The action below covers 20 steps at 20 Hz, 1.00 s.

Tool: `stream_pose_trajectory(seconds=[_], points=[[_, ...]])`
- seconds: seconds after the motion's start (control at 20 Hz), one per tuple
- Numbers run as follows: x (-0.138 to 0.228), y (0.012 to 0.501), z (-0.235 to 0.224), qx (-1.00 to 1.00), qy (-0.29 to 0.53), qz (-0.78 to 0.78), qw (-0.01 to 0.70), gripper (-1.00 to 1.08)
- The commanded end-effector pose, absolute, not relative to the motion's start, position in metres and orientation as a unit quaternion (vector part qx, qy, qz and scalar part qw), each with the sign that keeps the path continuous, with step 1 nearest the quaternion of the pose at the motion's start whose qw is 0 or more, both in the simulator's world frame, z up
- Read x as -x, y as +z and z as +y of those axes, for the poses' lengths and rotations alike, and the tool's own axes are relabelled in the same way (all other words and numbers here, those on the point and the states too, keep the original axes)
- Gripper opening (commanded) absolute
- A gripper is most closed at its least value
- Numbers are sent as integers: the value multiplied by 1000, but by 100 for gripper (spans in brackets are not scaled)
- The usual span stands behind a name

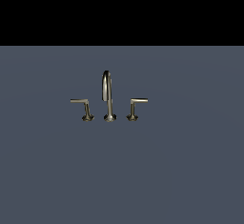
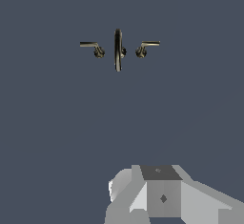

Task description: Turn on the faucet by rotating a designated handle.

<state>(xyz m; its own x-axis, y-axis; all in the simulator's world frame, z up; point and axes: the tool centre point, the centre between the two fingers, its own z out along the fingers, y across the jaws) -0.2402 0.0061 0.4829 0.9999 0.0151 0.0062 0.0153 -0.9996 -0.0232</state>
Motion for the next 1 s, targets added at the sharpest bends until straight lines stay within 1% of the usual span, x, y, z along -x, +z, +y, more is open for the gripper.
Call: stream_pose_trajectory(seconds=[0.0, 0.5, 0.95], points=[[240, 483, 6, 1000, -3, -8, 12, -100], [237, 471, 18, 1000, -3, 17, 11, -100], [226, 438, 48, 996, -2, 83, 11, -100]])
